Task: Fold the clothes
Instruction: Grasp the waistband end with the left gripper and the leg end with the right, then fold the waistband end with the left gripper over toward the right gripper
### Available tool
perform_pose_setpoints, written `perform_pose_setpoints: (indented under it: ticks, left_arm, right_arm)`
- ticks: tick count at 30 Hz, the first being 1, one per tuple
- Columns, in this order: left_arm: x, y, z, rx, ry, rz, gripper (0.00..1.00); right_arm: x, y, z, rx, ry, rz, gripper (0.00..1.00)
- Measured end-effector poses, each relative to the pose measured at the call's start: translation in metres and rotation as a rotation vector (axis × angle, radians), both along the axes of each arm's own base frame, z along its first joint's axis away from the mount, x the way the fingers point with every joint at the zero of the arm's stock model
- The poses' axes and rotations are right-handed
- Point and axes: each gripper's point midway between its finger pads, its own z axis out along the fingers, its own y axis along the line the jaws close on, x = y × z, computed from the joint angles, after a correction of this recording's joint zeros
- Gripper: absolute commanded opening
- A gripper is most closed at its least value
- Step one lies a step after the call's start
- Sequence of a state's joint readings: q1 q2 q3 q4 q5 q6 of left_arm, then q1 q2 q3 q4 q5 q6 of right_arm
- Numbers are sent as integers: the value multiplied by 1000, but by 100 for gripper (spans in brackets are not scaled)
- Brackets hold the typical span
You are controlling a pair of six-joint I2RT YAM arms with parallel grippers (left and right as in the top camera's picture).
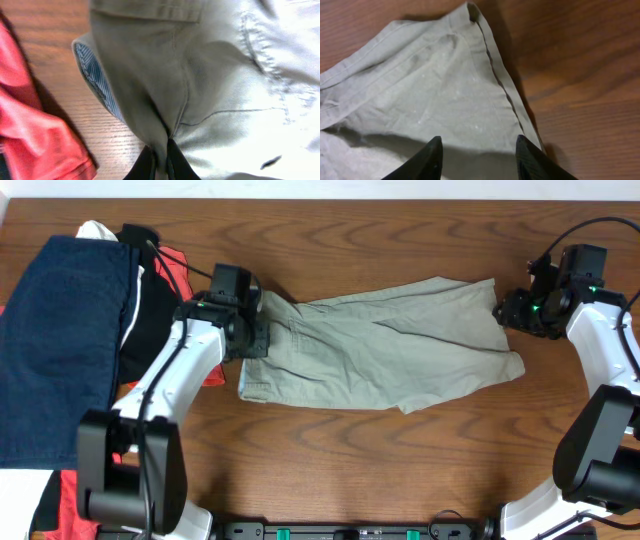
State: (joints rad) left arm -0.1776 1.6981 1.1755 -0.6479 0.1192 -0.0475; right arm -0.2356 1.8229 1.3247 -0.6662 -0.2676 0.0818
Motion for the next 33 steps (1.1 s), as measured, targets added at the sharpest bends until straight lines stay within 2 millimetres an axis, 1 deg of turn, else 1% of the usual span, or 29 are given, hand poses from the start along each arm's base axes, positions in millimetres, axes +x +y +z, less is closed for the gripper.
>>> perform_pose_setpoints:
  ticks: [2, 4, 5, 8, 10, 13, 16, 18, 21, 25, 27, 29, 33]
  left_arm:
    - [1, 0, 13, 1, -16, -11, 6]
    - [-1, 0, 21, 5, -13, -22, 7]
    - [-2, 0, 26, 9, -6, -29, 6]
    - [-2, 1, 37, 20, -1, -49, 6]
    - [-1, 1, 47, 26, -2, -68, 6]
    - [4, 0, 66, 32, -24, -89, 6]
    - [11, -1, 84, 33, -57, -99, 6]
    - [16, -2, 94, 32, -77, -103, 6]
    - [21, -3, 105, 31, -104, -107, 6]
    - [25, -10, 115, 35, -134, -128, 6]
    - [24, -21, 116, 35, -145, -156, 6]
    - [23, -38, 118, 33, -163, -199, 6]
    - [24, -90, 128, -4, -243, -297, 6]
  right_arm:
    - [2, 4, 1, -2, -7, 14, 28]
    - [4, 11, 0, -3, -13, 33, 12]
    - [6, 17, -1, -1, -15, 47, 2]
    - [10, 29, -7, 7, -11, 75, 1]
    - [11, 39, -17, 25, 4, 98, 1]
    - [13, 53, -35, 62, 31, 130, 1]
    - [12, 63, -56, 92, 67, 151, 1]
    - [11, 68, -69, 110, 91, 161, 1]
    - [9, 74, -84, 123, 120, 173, 1]
    - [9, 82, -86, 143, 117, 190, 1]
    - [9, 84, -86, 151, 117, 193, 1]
    - [9, 84, -86, 155, 118, 194, 1]
    - [9, 85, -86, 158, 119, 194, 1]
